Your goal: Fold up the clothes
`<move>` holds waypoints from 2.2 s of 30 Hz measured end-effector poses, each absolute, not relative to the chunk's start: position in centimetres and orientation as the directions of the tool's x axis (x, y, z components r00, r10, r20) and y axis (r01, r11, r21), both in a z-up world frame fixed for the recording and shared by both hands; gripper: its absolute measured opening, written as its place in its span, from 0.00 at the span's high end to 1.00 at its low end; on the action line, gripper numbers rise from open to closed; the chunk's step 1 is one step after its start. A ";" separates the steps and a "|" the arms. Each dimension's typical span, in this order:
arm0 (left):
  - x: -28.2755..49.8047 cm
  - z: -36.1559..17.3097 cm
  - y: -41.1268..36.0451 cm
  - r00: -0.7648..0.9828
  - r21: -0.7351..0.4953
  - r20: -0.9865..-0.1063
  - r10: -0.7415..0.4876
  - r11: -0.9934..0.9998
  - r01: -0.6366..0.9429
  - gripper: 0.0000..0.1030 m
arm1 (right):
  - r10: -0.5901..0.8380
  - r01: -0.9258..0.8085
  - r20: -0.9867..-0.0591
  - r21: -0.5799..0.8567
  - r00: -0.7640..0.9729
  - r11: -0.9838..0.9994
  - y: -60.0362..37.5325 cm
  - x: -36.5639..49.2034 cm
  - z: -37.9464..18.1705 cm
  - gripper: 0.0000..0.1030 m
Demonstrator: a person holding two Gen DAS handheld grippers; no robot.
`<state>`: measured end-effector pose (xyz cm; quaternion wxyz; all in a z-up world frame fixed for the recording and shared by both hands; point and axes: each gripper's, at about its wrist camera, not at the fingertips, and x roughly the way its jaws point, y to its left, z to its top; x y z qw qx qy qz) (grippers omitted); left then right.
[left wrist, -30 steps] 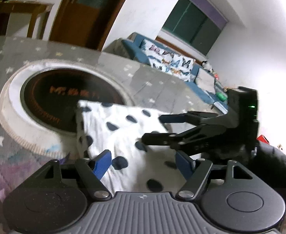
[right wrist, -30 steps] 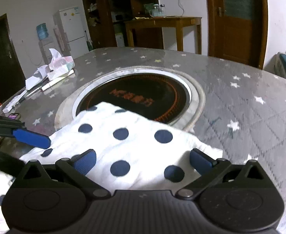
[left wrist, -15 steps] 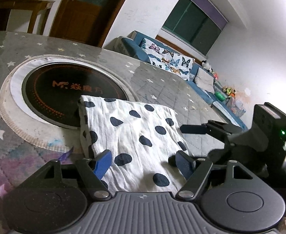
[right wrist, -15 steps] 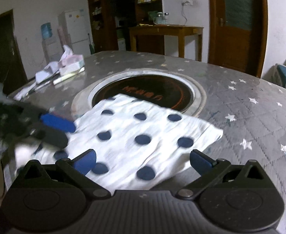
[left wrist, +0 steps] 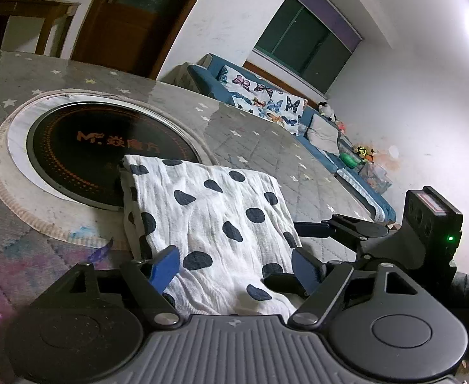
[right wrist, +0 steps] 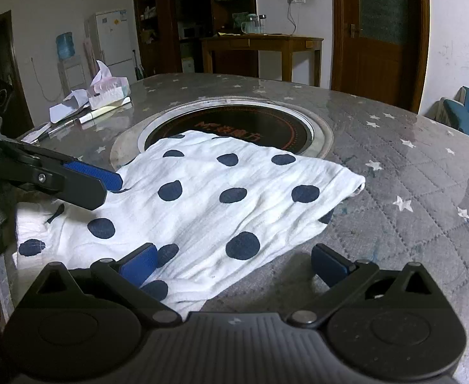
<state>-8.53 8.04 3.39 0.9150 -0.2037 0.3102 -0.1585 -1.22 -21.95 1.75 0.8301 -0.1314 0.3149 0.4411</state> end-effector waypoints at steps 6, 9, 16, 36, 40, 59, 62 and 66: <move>-8.7 3.2 7.6 0.760 -0.459 -0.492 -0.425 0.868 0.188 0.16 | 0.647 -0.816 -0.639 0.054 0.415 0.576 -21.9 -1.2 1.7 0.00; -8.6 3.1 7.8 0.758 -0.471 -0.485 -0.436 0.861 0.194 0.14 | 0.647 -0.816 -0.639 0.054 0.415 0.576 -21.9 -1.2 1.7 0.00; -8.6 3.0 7.9 0.754 -0.489 -0.471 -0.457 0.847 0.208 0.09 | 0.644 -0.815 -0.641 0.048 0.418 0.577 -21.9 -1.3 1.6 0.00; -8.8 2.9 7.9 0.745 -0.519 -0.453 -0.490 0.824 0.226 0.00 | 0.642 -0.814 -0.644 0.050 0.417 0.579 -21.9 -1.2 1.7 0.00; -8.8 2.9 8.0 0.745 -0.521 -0.452 -0.491 0.823 0.227 0.00 | 0.634 -0.810 -0.653 0.052 0.416 0.585 -21.8 -1.1 1.9 0.00; -9.2 3.0 8.2 0.745 -0.529 -0.449 -0.493 0.819 0.223 0.00 | 0.568 -0.745 -0.661 0.021 0.490 0.667 -20.6 2.0 4.5 0.00; -9.2 3.0 8.2 0.745 -0.529 -0.449 -0.494 0.818 0.223 0.00 | 0.549 -0.738 -0.674 0.008 0.494 0.674 -20.2 2.7 3.8 0.00; -9.2 3.0 8.2 0.745 -0.530 -0.449 -0.494 0.818 0.223 0.00 | 0.544 -0.724 -0.682 0.030 0.489 0.689 -20.4 3.4 2.6 0.00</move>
